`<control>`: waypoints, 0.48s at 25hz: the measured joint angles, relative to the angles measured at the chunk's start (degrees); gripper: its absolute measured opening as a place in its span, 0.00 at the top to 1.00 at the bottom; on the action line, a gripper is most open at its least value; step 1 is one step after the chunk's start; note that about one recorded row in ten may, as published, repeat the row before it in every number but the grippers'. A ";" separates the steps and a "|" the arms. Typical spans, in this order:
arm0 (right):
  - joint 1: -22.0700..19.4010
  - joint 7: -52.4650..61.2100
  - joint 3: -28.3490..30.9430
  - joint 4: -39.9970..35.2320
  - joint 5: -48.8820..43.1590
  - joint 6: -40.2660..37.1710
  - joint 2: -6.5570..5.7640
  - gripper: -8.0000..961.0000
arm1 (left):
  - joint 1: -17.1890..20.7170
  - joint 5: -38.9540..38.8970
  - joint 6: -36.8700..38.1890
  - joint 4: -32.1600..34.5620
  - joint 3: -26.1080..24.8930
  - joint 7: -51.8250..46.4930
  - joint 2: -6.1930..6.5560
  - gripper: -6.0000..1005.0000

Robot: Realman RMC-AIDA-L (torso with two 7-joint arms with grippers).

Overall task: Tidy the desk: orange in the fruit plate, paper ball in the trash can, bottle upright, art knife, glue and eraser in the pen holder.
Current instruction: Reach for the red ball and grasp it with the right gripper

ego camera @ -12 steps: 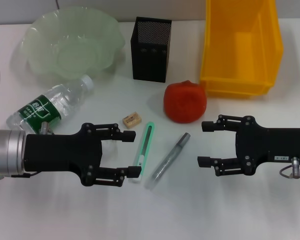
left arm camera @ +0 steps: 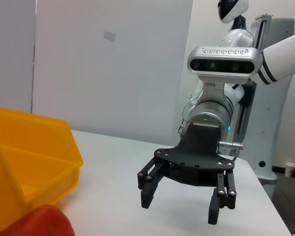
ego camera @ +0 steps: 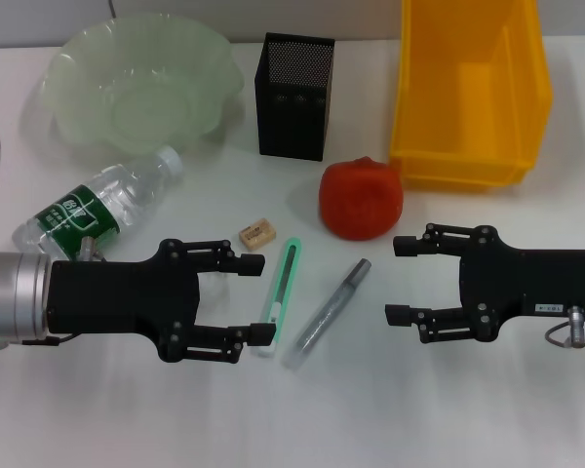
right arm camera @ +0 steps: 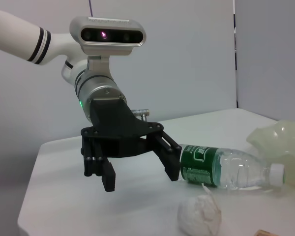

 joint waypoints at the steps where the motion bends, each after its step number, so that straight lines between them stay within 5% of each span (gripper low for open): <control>1: 0.00 0.00 0.00 0.00 0.03 0.00 0.00 0.15 | -0.01 0.00 0.02 0.00 0.00 0.01 0.00 0.24; 12: -0.01 0.00 0.58 -0.02 0.19 0.09 0.00 0.15 | -0.07 0.00 0.00 0.00 0.00 0.05 -0.01 0.25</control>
